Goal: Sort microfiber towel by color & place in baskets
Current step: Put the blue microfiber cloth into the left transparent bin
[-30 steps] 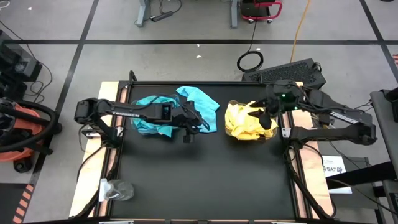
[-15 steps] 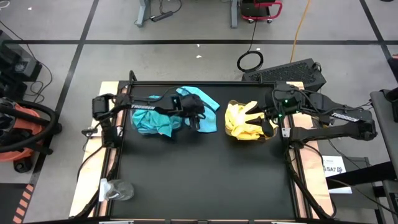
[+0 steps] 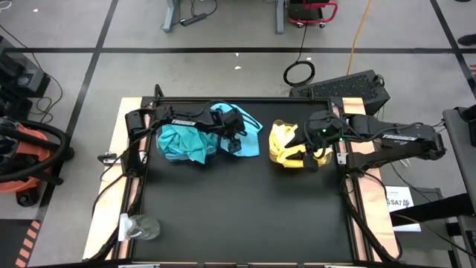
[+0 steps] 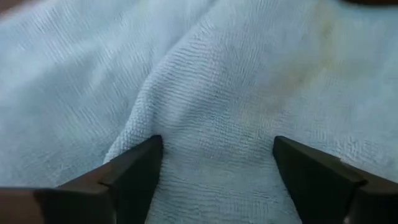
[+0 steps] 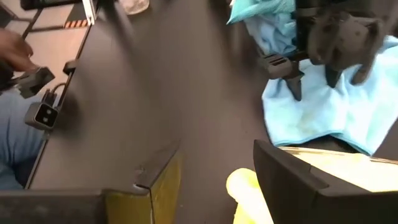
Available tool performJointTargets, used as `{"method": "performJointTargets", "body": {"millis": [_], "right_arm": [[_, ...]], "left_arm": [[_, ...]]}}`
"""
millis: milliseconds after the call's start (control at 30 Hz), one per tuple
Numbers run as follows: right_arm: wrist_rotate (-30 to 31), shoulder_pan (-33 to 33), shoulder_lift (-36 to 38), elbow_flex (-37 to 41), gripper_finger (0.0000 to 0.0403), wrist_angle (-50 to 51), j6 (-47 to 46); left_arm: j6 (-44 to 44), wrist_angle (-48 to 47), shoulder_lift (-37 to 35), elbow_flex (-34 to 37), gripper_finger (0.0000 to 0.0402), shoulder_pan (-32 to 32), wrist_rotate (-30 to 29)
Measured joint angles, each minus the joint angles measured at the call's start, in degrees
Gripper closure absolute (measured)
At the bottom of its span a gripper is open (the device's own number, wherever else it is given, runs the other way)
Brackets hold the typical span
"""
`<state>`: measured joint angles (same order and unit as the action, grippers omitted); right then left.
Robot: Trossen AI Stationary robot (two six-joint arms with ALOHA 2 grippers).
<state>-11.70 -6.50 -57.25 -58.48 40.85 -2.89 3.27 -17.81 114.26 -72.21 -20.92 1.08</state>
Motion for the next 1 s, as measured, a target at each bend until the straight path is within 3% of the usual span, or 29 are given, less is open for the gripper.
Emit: {"method": "performJointTargets", "body": {"millis": [100,233,500,733,1000], "right_arm": [[0.02,1.04,-1.58,0.0,0.0211,-0.72,0.55],[0.02,2.39,-3.16,0.0,0.0211,-2.14,0.58],[1.08,5.03,-3.92,0.0,0.0211,-2.98,-0.76],[2.93,7.48,-3.91,0.0,0.0211,-2.94,-1.98],[5.91,9.49,-3.91,0.0,0.0211,-2.92,-2.3]], "left_arm": [[0.02,-1.1,1.98,-0.79,0.0093,-0.05,-0.02],[0.08,-1.51,3.79,-0.91,0.015,0.26,-0.75],[4.24,-1.92,3.76,-0.79,0.0374,1.89,-1.65],[4.59,-4.36,-0.07,-0.29,0.0387,3.44,-1.23],[5.84,-10.62,-13.71,-0.43,0.039,6.24,-2.48]]}}
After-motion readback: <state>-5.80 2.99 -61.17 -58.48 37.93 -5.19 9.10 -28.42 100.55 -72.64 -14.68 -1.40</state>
